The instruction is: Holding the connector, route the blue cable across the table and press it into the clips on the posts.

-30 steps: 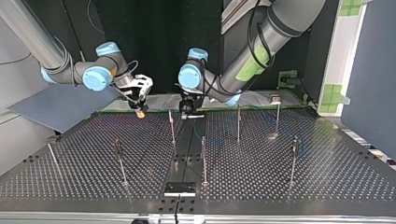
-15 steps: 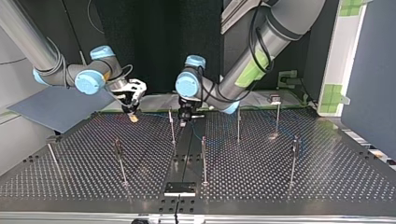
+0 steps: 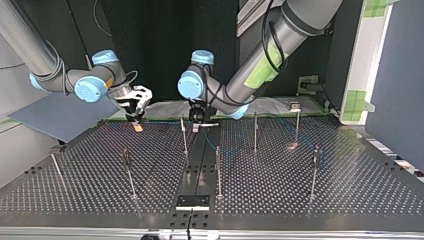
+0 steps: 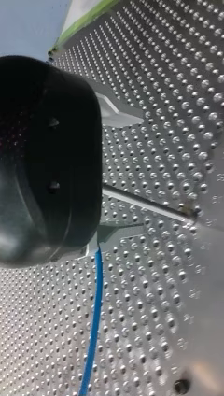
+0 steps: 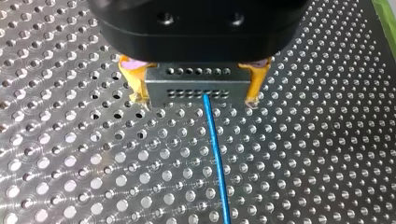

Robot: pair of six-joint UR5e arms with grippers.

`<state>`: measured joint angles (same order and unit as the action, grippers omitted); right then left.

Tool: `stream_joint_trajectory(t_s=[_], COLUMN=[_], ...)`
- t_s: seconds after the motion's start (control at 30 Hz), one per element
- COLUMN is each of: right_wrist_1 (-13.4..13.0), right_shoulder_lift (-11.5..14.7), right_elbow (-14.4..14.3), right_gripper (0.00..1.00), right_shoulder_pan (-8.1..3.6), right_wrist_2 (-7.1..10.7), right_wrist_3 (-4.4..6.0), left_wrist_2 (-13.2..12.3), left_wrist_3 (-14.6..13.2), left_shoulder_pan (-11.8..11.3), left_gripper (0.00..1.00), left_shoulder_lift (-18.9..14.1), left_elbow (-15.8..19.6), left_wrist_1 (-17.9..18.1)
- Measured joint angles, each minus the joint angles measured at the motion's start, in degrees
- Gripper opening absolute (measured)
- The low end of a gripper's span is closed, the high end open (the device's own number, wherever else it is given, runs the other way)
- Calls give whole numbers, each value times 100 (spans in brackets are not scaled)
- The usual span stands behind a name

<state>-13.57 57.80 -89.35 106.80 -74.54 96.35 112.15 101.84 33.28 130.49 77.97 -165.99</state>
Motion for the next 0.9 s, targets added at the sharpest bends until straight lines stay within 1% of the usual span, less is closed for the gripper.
stream_joint_trajectory(t_s=[0.07,0.23,0.47,0.6,0.67,0.8,0.9], right_wrist_1=[6,58,76,80,81,81,81], right_shoulder_lift=[0,4,13,19,23,42,54], right_elbow=[1,1,2,2,2,1,0], right_gripper=[0,0,0,0,0,0,0], right_shoulder_pan=[-12,-127,-248,-296,-309,-320,-320], right_wrist_2=[1,6,9,12,35,175,255], right_wrist_3=[-3,-29,-74,-102,-114,-133,-144], left_wrist_2=[87,360,677,824,853,873,883], left_wrist_3=[-2,-8,-6,-70,-75,-25,48], left_shoulder_pan=[76,339,655,831,913,1143,1309], left_gripper=[100,100,100,100,100,100,100], left_shoulder_lift=[-80,-338,-436,-434,-429,-368,-240], left_elbow=[16,28,28,12,-23,-193,-348], left_wrist_1=[-87,-361,-651,-598,-530,-344,-371])
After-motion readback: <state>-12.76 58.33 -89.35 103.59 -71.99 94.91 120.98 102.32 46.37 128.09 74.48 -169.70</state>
